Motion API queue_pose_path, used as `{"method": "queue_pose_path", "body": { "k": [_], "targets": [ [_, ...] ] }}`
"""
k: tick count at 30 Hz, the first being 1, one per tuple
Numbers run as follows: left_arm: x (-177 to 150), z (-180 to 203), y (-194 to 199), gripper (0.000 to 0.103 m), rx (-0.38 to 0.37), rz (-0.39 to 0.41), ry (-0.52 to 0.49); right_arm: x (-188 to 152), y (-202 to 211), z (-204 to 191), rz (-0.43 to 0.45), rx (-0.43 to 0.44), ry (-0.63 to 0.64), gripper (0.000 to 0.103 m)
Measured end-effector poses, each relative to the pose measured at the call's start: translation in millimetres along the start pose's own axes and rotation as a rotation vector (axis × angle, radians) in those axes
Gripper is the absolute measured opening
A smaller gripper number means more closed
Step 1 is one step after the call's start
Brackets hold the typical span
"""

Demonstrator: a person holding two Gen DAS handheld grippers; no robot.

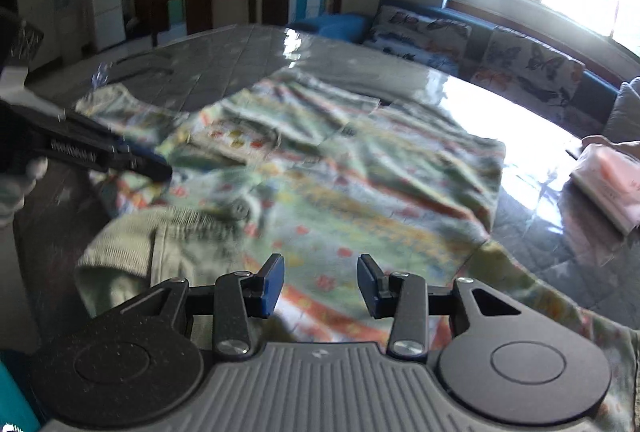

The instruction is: Fold clothes

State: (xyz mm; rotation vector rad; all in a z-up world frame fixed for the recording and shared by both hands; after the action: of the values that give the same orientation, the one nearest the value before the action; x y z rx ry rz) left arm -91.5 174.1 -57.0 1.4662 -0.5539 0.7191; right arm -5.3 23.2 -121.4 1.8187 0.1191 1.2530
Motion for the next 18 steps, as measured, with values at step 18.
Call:
{"method": "queue_pose_path", "body": {
  "k": [18],
  "targets": [
    [14.7, 49.7, -2.7, 0.015, -0.11, 0.011, -0.141, -9.8, 5.3, -16.0, -0.033, 0.038, 0.045, 0.041]
  ]
}}
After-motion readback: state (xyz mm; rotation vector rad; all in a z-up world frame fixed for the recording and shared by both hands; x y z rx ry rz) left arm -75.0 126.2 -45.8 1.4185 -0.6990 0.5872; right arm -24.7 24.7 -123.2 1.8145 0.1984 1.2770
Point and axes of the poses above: each gripper's, at about its wrist camera, not at the fingertips, and y roughly against the way its jaws point, z to its right, x to its top, the point moved 1 cm from there along -y, roughly the way its jaws point, and after that the axes turned 12 degrees about -y, right-handed, at the moved point
